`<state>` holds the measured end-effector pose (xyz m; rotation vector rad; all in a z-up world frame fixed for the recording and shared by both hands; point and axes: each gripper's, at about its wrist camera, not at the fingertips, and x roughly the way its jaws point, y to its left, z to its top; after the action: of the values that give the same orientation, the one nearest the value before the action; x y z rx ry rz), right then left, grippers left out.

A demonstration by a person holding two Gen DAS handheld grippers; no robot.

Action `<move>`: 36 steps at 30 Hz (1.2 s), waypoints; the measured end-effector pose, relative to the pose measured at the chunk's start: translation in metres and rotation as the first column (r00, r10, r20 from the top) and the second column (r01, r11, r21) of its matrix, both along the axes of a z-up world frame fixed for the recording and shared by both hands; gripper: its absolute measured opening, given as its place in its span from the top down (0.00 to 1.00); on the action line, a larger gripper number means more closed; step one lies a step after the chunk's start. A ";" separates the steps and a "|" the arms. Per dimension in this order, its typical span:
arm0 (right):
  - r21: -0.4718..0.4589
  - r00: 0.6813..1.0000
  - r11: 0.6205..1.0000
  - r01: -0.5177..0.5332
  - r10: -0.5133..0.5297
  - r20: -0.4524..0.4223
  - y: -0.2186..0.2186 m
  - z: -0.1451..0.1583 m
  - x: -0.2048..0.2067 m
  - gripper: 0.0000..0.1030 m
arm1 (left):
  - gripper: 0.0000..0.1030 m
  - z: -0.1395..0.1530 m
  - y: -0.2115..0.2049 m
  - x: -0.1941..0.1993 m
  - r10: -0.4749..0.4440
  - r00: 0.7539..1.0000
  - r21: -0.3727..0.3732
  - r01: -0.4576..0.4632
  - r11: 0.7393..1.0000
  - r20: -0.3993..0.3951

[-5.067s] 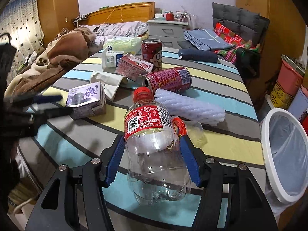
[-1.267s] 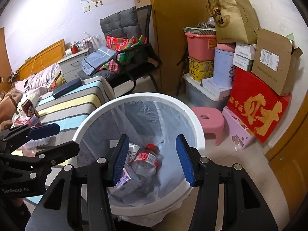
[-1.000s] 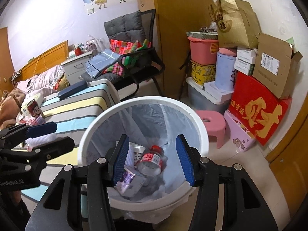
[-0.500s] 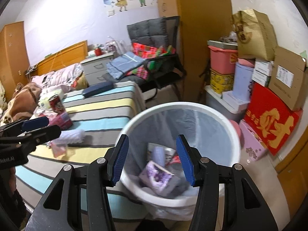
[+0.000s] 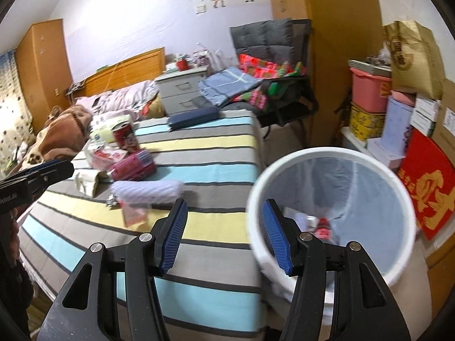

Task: Collect trash
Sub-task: 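Return to the table and grasp the small clear plastic cup with the right tool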

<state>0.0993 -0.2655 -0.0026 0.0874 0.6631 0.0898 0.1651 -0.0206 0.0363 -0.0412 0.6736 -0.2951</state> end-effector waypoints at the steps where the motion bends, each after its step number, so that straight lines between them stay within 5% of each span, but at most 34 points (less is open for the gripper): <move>1: 0.004 1.000 1.000 -0.018 0.018 -0.003 0.005 -0.001 0.002 0.43 | 0.33 -0.001 0.006 0.001 0.013 1.000 -0.006 -0.013 1.000 -0.004; 16: 0.074 0.976 0.977 -0.199 0.205 -0.078 0.074 -0.023 0.026 0.39 | 0.32 -0.027 0.092 0.015 0.143 0.988 -0.027 -0.145 0.989 -0.053; 27: 0.053 0.966 0.977 -0.204 0.210 -0.148 0.097 -0.032 0.044 0.39 | 0.32 -0.047 0.124 0.048 0.136 0.984 -0.012 -0.139 0.990 -0.112; 36: -0.050 0.967 0.984 -0.171 0.157 -0.203 0.103 -0.038 0.054 0.39 | 0.32 -0.060 0.129 0.089 0.097 0.987 0.018 -0.095 0.995 -0.130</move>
<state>0.1533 -0.1621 -0.0405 -0.0243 0.8717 0.2203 0.2538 0.1086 -0.0238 -0.0818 0.8009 -0.1966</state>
